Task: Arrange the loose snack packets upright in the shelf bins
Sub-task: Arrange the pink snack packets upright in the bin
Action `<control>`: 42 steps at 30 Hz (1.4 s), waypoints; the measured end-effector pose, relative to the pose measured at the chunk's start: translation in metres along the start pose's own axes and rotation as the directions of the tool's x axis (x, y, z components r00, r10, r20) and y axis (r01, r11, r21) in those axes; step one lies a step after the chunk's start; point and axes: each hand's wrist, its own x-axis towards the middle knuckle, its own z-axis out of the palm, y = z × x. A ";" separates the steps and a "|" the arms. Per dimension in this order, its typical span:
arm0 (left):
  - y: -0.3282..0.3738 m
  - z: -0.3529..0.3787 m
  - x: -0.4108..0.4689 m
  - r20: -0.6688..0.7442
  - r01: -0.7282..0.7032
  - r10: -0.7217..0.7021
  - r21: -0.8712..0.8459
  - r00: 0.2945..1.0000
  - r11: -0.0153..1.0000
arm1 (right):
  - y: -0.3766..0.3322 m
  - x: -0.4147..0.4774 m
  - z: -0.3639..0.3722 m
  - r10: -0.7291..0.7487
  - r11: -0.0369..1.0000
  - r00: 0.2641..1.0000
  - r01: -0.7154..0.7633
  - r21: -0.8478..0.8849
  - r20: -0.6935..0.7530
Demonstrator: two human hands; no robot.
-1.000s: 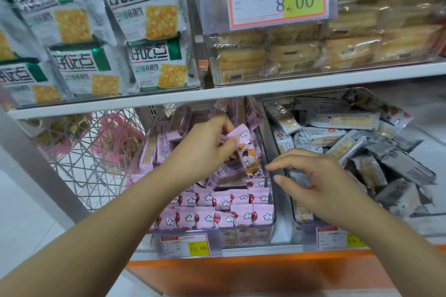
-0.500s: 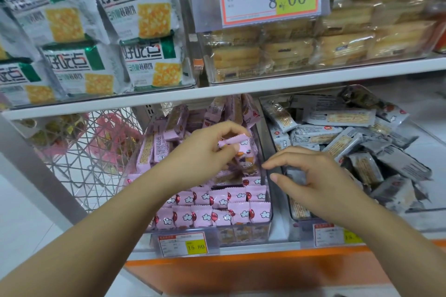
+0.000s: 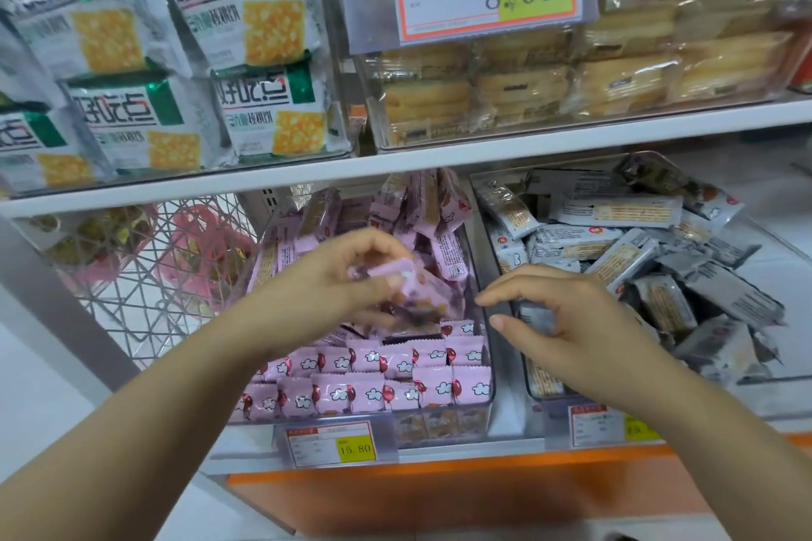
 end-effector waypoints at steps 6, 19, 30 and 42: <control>0.002 -0.015 0.000 -0.117 -0.017 0.032 0.123 0.993 0.992 | -0.002 0.001 0.001 -0.008 1.000 1.000 0.008 -0.001 -0.003; 0.029 0.010 0.007 0.001 0.049 -0.056 0.492 0.998 0.869 | 0.000 0.002 0.001 -0.026 0.999 1.000 0.026 -0.022 -0.005; 0.002 -0.009 -0.020 -0.305 -0.039 0.173 0.401 0.936 0.915 | -0.011 0.013 0.003 -0.146 0.960 0.989 0.144 -0.241 0.011; -0.007 -0.041 -0.048 -0.344 -0.075 0.155 0.234 0.926 0.969 | -0.037 0.086 0.034 0.233 0.800 0.764 0.201 -0.566 0.601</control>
